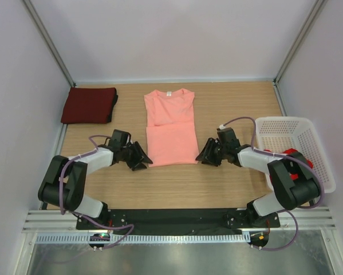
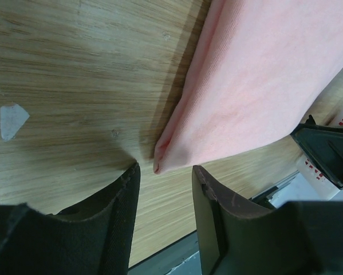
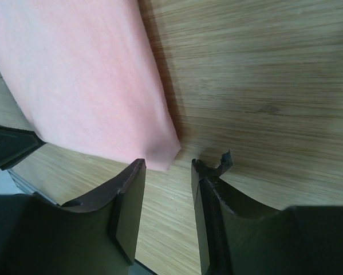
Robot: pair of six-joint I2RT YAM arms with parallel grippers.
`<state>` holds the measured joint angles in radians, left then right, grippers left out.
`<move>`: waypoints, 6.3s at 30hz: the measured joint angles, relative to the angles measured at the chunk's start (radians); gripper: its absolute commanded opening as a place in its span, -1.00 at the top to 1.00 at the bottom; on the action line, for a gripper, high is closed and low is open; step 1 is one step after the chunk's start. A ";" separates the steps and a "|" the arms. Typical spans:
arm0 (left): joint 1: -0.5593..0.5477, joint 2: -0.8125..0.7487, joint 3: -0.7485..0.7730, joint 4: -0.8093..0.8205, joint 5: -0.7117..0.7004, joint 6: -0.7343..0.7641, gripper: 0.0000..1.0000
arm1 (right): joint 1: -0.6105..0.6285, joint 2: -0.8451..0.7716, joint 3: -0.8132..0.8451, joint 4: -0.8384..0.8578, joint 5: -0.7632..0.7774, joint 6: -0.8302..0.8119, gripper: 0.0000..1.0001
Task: Fold and stack the t-shirts
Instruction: Fold the tshirt
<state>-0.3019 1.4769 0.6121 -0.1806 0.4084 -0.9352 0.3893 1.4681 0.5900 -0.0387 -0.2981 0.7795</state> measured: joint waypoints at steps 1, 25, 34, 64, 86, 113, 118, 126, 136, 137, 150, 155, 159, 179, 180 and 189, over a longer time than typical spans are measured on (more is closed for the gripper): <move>0.000 0.003 0.000 0.005 0.003 -0.001 0.16 | 0.002 0.005 -0.001 0.009 -0.006 0.006 0.10; -0.063 -0.052 0.002 -0.060 -0.061 -0.003 0.99 | 0.024 -0.132 -0.094 -0.018 0.003 0.029 0.97; -0.104 -0.244 0.006 -0.189 -0.121 -0.013 0.99 | 0.042 -0.388 -0.102 -0.209 0.046 0.043 0.98; -0.002 0.302 0.969 -0.435 -0.259 0.078 0.99 | -0.039 0.157 0.842 -0.465 0.272 -0.154 0.98; 0.128 1.100 1.685 -0.119 -0.039 0.090 0.03 | -0.194 0.914 1.492 -0.380 0.153 -0.210 0.26; 0.084 0.752 1.056 -0.195 -0.070 0.338 0.58 | -0.213 0.584 0.764 -0.230 -0.160 -0.277 -0.02; 0.080 0.710 0.973 -0.196 -0.079 0.341 0.99 | -0.187 0.543 0.686 -0.156 -0.202 -0.283 0.06; 0.076 0.605 0.822 -0.185 -0.087 0.320 0.99 | -0.177 0.485 0.534 -0.041 -0.245 -0.271 0.39; 0.061 0.406 0.600 -0.258 -0.128 0.254 0.12 | -0.117 0.304 0.357 -0.106 -0.181 -0.254 0.25; 0.060 0.388 0.594 -0.275 -0.138 0.249 0.09 | -0.112 0.283 0.351 -0.129 -0.176 -0.256 0.22; 0.122 0.526 1.004 -0.282 -0.115 0.444 0.00 | -0.119 0.412 0.776 -0.200 -0.132 -0.359 -0.04; 0.137 0.665 1.087 -0.296 -0.061 0.526 -0.05 | -0.134 0.591 0.969 -0.227 -0.135 -0.412 -0.08; 0.144 0.767 1.178 -0.331 -0.020 0.577 -0.06 | -0.143 0.701 1.071 -0.259 -0.136 -0.452 -0.08; 0.151 0.835 1.288 -0.364 0.091 0.680 0.75 | -0.151 0.879 1.231 -0.261 -0.223 -0.471 0.63; 0.151 0.836 1.288 -0.363 0.096 0.678 0.87 | -0.151 0.878 1.231 -0.254 -0.226 -0.469 0.72; 0.151 0.838 1.287 -0.359 0.094 0.613 0.99 | -0.150 0.845 1.142 -0.150 -0.232 -0.452 0.98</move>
<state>-0.1509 2.3154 1.8996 -0.5400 0.5022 -0.3218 0.2394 2.3135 1.7317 -0.1883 -0.5304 0.3279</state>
